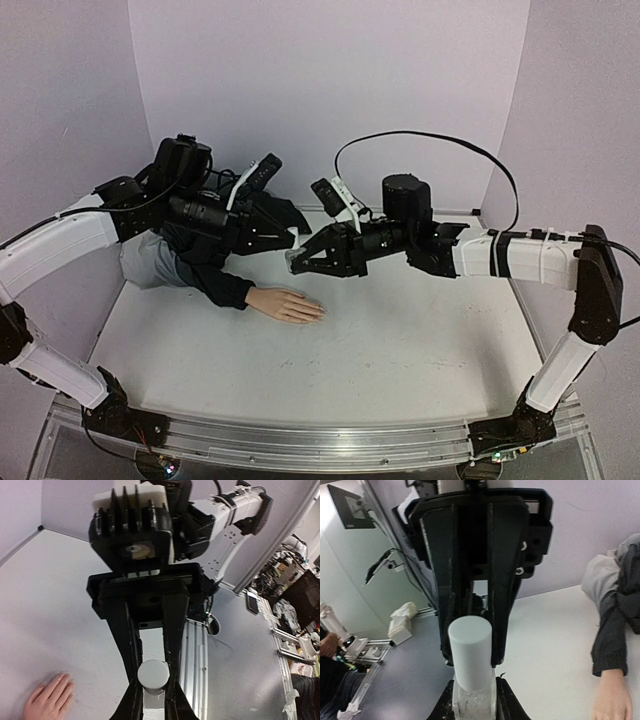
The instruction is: Paint the nails
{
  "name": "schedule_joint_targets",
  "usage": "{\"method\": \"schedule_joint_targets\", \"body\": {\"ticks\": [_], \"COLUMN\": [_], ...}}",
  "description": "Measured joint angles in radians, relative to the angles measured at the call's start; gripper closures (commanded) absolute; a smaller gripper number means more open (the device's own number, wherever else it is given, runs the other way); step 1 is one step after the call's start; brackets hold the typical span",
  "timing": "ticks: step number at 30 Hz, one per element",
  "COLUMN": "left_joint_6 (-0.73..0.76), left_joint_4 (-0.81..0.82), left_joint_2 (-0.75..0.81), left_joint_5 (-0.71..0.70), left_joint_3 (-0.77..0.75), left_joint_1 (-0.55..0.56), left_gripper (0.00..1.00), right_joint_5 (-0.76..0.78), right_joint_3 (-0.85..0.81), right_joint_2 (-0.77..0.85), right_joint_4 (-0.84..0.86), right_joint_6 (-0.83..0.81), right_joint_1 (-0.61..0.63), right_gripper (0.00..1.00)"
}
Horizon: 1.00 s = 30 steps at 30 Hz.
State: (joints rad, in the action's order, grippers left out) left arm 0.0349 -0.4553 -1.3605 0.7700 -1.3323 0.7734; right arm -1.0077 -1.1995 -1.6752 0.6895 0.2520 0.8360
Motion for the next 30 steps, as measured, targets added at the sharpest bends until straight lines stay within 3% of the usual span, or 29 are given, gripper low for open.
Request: {"method": "schedule_joint_targets", "body": {"ticks": [2, 6, 9, 13, 15, 20, 25, 30], "left_joint_6": [0.015, 0.018, 0.011, -0.041, -0.083, -0.238, -0.407, -0.468], "left_joint_4": [-0.017, -0.035, -0.05, -0.077, -0.07, -0.009, 0.069, 0.107], "left_joint_2": [-0.002, 0.003, 0.01, 0.058, 0.101, 0.197, 0.212, 0.156], "left_joint_5": [0.056, 0.099, 0.077, -0.022, -0.084, -0.221, -0.359, -0.419], "left_joint_3": [-0.01, -0.022, -0.018, 0.048, 0.093, 0.129, 0.111, 0.051], "left_joint_1": [0.005, 0.013, 0.029, 0.051, 0.052, 0.05, 0.051, 0.051], "left_gripper": [0.95, 0.6, 0.39, 0.23, 0.03, 0.01, 0.11, 0.17], "right_joint_5": [-0.068, -0.114, -0.068, 0.044, 0.118, 0.374, 0.847, 1.139], "right_joint_3": [0.0, 0.001, 0.021, 0.069, 0.092, 0.136, 0.146, 0.102], "right_joint_2": [0.0, 0.004, 0.038, 0.141, 0.198, 0.276, 0.268, 0.18], "right_joint_4": [0.014, 0.042, 0.08, 0.104, 0.104, 0.088, 0.048, 0.016], "right_joint_6": [0.026, 0.046, 0.036, -0.016, -0.047, -0.102, -0.146, -0.179], "right_joint_1": [0.002, 0.01, 0.019, 0.024, 0.024, 0.043, 0.166, 0.27], "right_gripper": [1.0, 1.0, 1.0, 1.0, 1.0, 1.0, 1.0, 1.0]}}
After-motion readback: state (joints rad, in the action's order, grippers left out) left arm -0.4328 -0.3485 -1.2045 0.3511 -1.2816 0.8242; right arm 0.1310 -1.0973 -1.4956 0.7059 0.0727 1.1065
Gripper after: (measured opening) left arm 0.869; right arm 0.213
